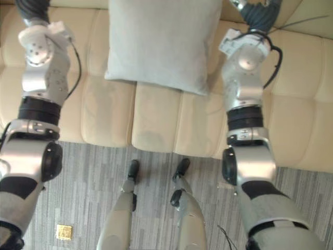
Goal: Pick up cushions and gather them together orderly.
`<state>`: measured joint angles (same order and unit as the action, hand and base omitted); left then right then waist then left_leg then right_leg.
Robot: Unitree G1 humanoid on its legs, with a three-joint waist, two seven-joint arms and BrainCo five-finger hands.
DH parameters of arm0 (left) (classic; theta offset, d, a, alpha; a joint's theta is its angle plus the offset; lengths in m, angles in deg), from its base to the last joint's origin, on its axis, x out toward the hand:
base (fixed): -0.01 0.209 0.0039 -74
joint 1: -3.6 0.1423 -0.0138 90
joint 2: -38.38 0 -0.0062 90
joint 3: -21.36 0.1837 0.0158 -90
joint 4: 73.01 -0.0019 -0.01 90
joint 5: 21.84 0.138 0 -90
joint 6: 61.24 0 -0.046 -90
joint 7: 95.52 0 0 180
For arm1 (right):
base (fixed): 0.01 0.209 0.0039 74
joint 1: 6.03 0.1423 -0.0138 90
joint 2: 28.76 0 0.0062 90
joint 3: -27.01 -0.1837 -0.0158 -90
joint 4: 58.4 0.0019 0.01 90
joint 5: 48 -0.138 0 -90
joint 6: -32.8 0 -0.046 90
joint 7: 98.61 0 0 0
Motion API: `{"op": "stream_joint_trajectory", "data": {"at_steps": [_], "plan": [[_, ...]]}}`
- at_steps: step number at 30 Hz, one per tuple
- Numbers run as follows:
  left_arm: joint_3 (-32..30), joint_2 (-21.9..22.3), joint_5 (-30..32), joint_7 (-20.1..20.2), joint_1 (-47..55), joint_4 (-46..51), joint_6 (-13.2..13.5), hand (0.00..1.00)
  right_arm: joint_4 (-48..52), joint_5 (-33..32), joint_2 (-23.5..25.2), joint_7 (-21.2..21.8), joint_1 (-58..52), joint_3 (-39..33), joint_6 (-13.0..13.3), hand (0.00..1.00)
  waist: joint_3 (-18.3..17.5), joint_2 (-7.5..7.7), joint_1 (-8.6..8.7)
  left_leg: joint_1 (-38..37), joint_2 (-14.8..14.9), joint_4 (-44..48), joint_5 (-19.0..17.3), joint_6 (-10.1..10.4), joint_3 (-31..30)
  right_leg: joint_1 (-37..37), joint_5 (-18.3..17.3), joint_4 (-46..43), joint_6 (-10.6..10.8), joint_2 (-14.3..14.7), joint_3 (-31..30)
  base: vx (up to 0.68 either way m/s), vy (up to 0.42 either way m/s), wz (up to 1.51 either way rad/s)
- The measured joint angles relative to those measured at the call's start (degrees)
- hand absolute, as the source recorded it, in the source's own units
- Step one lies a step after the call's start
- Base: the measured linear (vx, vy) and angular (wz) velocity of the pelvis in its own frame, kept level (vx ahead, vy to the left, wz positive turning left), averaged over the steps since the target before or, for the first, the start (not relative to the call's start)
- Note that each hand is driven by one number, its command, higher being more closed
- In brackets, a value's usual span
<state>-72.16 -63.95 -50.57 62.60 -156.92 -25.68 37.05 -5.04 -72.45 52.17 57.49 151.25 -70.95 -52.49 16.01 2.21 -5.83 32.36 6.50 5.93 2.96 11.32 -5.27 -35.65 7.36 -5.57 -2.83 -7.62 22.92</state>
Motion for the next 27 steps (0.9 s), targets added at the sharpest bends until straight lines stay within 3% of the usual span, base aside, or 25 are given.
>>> {"op": "stream_joint_trajectory", "data": {"at_steps": [3,6,8,13,15,20,24,27], "plan": [[-1.83,0.2,-0.53,0.91,7.53,4.22,0.04,0.0,4.66,-1.01,0.35,0.92,-7.13,-0.16,-0.01,0.0,0.01,0.0,0.02,-2.21,0.09,-0.04,-0.48,-0.71,0.1,2.14,-0.23,0.0,0.33,0.37,-0.21,0.0,0.003,-0.01],[-3.78,2.58,-0.28,1.26,23.26,11.86,0.08,0.0,13.05,-1.07,0.75,2.97,-22.29,-0.95,0.17,0.0,0.0,-0.01,0.18,-5.88,0.13,-1.03,-1.07,-1.64,0.47,5.1,-0.69,-0.06,0.93,0.51,-0.97,0.01,0.029,-0.05],[-4.79,6.0,0.78,2.01,32.68,16.03,0.15,0.0,16.66,-0.37,2.99,4.22,-31.11,-1.38,0.79,0.0,-0.01,0.0,0.31,-7.75,0.1,-1.32,-1.79,-2.32,1.25,6.49,-0.95,-0.27,1.29,0.5,-1.51,0.02,0.056,-0.11],[-3.29,20.38,5.05,6.6,58.31,20.29,-0.25,0.0,18.92,3.67,15.62,10.86,-55.87,-1.31,0.77,0.0,-0.31,-0.01,0.2,-14.19,-0.22,-1.01,-4.17,-3.62,2.05,12.54,-2.63,-0.6,2.48,0.38,-2.36,0.04,0.042,-0.05],[-2.66,22.88,7.18,8.66,63.91,20.04,-0.65,0.0,18.79,6.56,18.6,12.72,-61.17,-1.29,0.54,0.0,-0.61,-0.03,0.02,-15.63,-0.18,-0.7,-5.04,-3.95,3.0,13.51,-3.04,-0.97,2.67,0.37,-2.92,0.02,0.029,-0.17],[-4.18,26.21,13.32,14.46,72.57,8.95,-2.98,0.0,8.19,11.0,22.17,16.82,-70.74,-1.51,-0.38,0.0,-7.84,-1.45,-0.14,-21.89,0.11,-0.11,-7.24,-4.14,4.82,19.7,-3.77,0.89,3.71,1.22,-4.48,0.07,0.029,-0.2],[-6.81,27.76,17.73,15.78,74.79,-0.09,-4.17,0.0,0.31,13.33,22.91,18.29,-72.25,-2.05,-1.21,0.0,-12.73,-2.22,0.04,-25.55,0.57,1.31,-10.45,-4.53,7.44,24.41,-3.04,4.11,4.6,2.2,-6.36,0.06,0.058,-0.34],[-8.21,28.14,21.1,16.1,75.23,-6.48,-5.0,0.0,-3.96,15.35,22.96,18.96,-72.28,-2.12,-1.53,0.0,-14.48,-1.97,0.07,-28.8,0.7,1.18,-11.54,-4.49,9.69,27.36,-2.2,6.39,5.11,2.71,-8.69,0.06,0.068,-0.37]]}}
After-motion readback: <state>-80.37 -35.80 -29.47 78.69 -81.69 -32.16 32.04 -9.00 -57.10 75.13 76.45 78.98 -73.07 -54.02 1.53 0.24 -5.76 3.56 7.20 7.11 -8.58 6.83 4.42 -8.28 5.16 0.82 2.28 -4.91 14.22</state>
